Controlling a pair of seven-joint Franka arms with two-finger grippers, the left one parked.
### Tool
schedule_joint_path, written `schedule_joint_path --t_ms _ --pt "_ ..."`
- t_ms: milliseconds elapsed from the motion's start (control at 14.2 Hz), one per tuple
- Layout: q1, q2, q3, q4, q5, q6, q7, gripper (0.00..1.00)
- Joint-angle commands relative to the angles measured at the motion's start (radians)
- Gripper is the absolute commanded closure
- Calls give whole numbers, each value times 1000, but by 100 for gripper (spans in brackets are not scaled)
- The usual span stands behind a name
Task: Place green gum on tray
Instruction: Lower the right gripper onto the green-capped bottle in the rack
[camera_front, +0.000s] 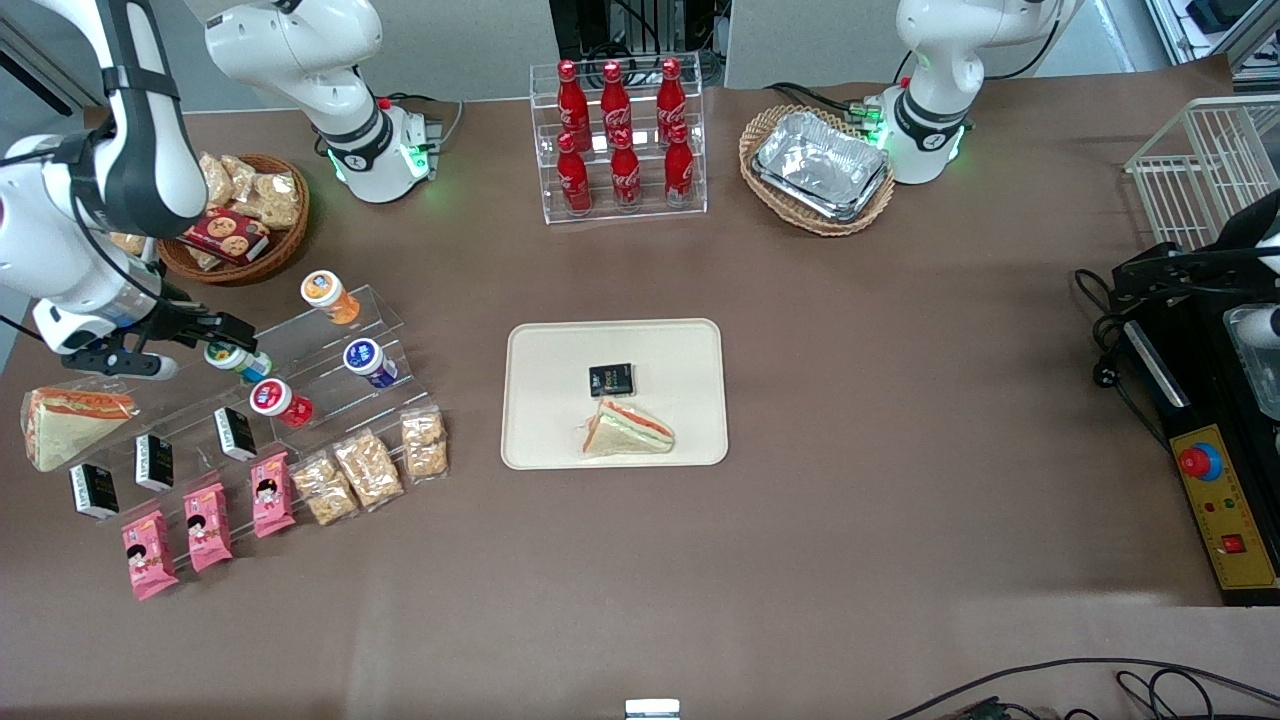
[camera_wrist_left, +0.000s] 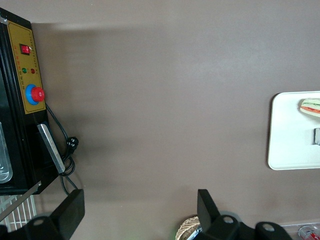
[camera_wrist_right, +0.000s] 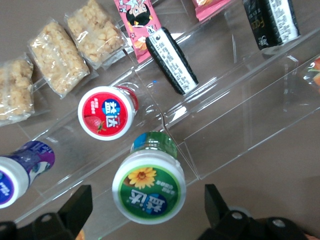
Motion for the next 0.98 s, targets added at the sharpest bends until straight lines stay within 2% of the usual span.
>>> schedule_joint_path --t_ms 0,70,140,211,281,351,491,702,912 --pt "-7 1 4 -35 -22 64 10 0" --pt "-7 10 4 -40 -22 86 10 2" --pt "-8 18 4 -42 -22 98 10 9" --pt "-7 21 4 -42 -22 100 8 28" --pt "-8 23 4 -39 -24 101 -1 40" --pt "-8 23 4 -37 -24 101 -2 44" --pt "-10 23 3 -29 -24 98 -15 50" --pt "-7 9 -1 12 -22 57 -21 51" --pt "-3 9 1 133 -22 -121 -24 51"
